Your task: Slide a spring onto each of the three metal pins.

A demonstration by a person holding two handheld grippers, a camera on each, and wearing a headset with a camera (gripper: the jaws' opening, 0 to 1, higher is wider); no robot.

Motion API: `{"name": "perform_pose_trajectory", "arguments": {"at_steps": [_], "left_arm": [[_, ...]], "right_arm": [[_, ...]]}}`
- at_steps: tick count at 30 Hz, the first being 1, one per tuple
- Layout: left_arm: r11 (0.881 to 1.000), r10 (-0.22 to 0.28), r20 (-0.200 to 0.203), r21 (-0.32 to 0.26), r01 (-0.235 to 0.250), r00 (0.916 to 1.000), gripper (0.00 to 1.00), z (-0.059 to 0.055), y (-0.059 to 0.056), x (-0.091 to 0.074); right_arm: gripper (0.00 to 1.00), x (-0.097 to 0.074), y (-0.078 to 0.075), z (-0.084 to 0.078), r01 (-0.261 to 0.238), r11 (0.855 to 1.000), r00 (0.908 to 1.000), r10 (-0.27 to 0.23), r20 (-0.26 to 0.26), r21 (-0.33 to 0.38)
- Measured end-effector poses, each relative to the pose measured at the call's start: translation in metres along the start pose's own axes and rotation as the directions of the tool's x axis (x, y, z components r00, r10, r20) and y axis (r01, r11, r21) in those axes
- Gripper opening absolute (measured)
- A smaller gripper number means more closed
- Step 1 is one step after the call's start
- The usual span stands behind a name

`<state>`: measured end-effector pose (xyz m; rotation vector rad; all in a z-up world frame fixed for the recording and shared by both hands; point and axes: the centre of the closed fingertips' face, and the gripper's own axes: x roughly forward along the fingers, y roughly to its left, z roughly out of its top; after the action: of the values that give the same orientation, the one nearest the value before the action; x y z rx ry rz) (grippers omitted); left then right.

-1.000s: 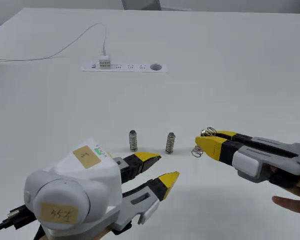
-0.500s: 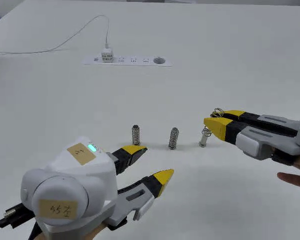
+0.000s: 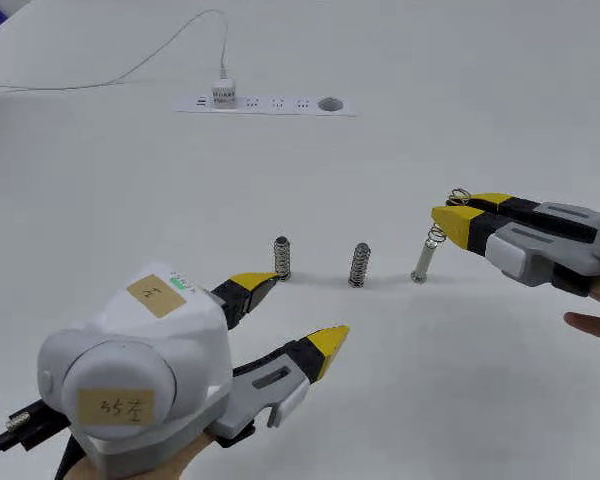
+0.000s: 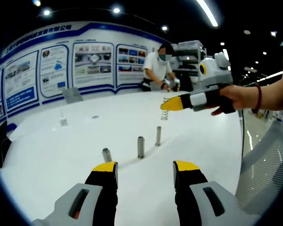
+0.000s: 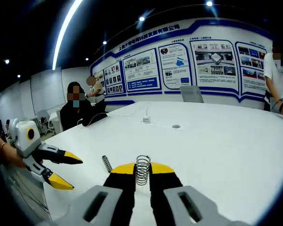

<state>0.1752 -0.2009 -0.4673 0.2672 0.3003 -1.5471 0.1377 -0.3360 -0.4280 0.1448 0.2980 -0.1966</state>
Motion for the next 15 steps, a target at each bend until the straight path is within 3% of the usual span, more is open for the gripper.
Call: {"name": "perform_pose_trajectory", "arguments": {"at_steps": [15], "left_arm": [[0.998, 0.062, -0.032, -0.023, -0.063, 0.9975, 0.61, -0.011, 0.016, -0.003]], "right_arm": [[0.12, 0.014, -0.016, -0.017, 0.05, 0.999, 0.9985, -0.051, -0.02, -0.009]]}}
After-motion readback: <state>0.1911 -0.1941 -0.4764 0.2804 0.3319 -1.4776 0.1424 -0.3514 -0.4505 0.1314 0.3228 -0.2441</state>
